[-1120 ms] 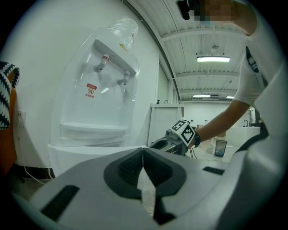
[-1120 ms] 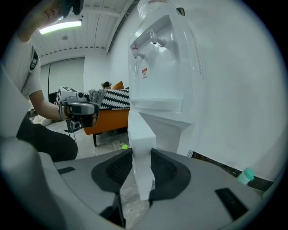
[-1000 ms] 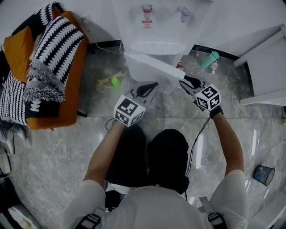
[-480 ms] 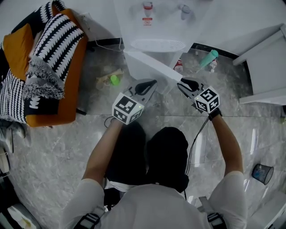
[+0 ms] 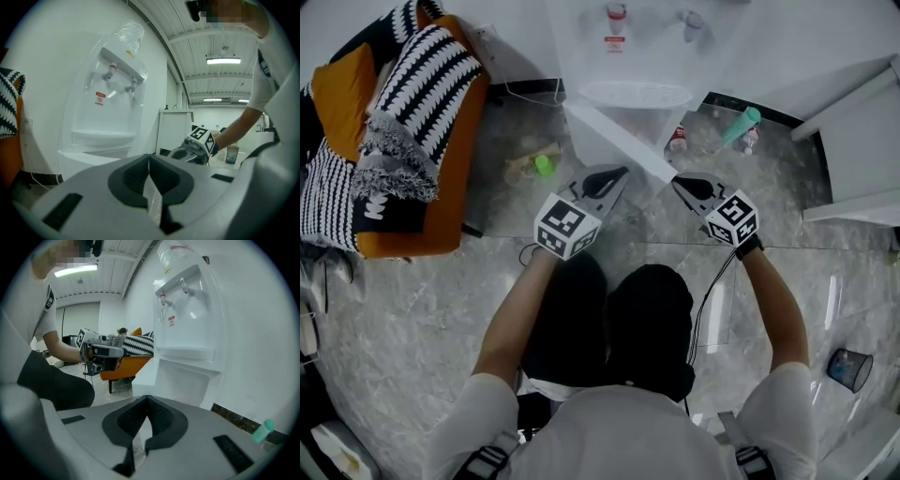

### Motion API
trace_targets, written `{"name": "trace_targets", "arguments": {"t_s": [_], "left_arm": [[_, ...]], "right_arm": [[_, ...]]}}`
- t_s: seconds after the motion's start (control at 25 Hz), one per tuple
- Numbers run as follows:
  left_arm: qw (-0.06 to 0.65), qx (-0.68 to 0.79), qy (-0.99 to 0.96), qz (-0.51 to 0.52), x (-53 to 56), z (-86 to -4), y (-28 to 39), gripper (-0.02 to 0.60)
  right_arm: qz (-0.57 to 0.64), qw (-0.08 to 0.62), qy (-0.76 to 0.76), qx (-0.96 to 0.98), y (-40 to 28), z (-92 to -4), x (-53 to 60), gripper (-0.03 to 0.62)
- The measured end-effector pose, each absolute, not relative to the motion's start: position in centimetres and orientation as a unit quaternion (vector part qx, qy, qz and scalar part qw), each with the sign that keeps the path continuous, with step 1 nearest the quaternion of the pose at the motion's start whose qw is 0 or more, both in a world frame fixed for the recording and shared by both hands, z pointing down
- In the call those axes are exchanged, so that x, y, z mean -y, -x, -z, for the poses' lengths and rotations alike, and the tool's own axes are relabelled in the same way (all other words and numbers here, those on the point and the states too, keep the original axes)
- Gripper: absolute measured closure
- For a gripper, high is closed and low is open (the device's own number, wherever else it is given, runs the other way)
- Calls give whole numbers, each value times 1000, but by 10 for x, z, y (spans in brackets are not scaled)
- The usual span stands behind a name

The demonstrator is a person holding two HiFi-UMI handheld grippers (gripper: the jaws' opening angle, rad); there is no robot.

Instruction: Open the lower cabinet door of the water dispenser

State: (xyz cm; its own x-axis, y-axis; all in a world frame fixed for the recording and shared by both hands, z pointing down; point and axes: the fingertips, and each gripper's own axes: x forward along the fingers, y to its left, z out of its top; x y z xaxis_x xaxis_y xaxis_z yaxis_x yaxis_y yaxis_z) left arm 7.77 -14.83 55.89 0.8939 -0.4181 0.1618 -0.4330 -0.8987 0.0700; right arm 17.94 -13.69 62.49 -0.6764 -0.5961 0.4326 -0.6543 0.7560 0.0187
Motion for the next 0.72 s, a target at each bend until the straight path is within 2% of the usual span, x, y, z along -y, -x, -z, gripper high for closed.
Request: {"name": "trace_targets", "arguments": {"t_s": [0.72], "left_arm": [[62,250,-963,-83,146,-567,-27,568]], "right_arm": [[-76,201,-294,931,-138,-626,108,586]]}}
